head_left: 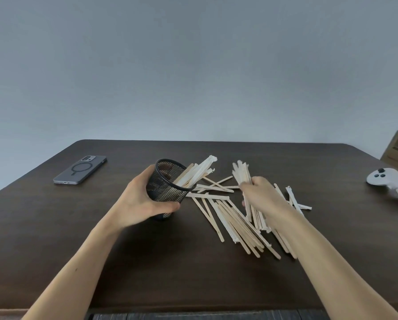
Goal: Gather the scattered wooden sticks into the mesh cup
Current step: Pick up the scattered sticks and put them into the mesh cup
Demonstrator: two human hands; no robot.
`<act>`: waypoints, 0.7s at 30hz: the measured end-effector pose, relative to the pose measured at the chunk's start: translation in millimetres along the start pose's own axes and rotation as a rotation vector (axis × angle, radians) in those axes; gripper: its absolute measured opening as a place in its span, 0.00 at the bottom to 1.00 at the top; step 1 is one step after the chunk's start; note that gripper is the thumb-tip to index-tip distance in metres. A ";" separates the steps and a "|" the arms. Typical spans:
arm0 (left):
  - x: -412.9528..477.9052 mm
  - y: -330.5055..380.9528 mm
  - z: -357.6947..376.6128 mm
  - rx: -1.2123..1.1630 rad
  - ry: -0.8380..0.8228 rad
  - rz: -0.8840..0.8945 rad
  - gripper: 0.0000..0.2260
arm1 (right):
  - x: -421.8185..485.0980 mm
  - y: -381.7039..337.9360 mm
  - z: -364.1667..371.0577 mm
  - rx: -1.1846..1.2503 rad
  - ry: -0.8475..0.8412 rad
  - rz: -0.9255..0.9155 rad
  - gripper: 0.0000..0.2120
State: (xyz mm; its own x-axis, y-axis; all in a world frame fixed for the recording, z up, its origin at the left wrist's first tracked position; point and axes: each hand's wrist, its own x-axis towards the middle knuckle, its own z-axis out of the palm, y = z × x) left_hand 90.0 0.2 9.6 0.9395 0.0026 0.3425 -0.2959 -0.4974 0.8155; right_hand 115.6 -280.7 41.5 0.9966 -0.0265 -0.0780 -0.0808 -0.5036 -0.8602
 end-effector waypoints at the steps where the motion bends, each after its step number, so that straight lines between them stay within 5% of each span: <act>1: 0.1 -0.1 -0.2 0.003 0.001 0.001 0.33 | -0.5 -2.8 -1.1 0.123 0.004 0.018 0.10; 8: 0.3 -0.5 0.2 0.025 0.005 0.018 0.33 | -1.1 -19.3 -0.2 0.754 0.011 -0.026 0.03; 12: 0.8 -0.3 0.1 0.025 0.003 0.023 0.33 | -4.3 -23.0 -4.4 0.888 0.103 -0.078 0.10; 17: -0.4 0.1 0.4 0.010 -0.008 0.030 0.33 | -3.7 -27.9 -8.0 0.671 0.190 -0.076 0.19; 21: -0.9 2.8 0.6 0.004 -0.011 0.036 0.33 | -5.4 -33.5 -11.7 0.621 0.256 -0.145 0.16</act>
State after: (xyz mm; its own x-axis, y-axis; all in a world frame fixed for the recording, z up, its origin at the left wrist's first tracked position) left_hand 88.4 -1.7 11.3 0.9300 -0.0250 0.3667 -0.3292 -0.5008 0.8005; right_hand 113.1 -273.8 76.7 0.9643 -0.2382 0.1153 0.1352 0.0687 -0.9884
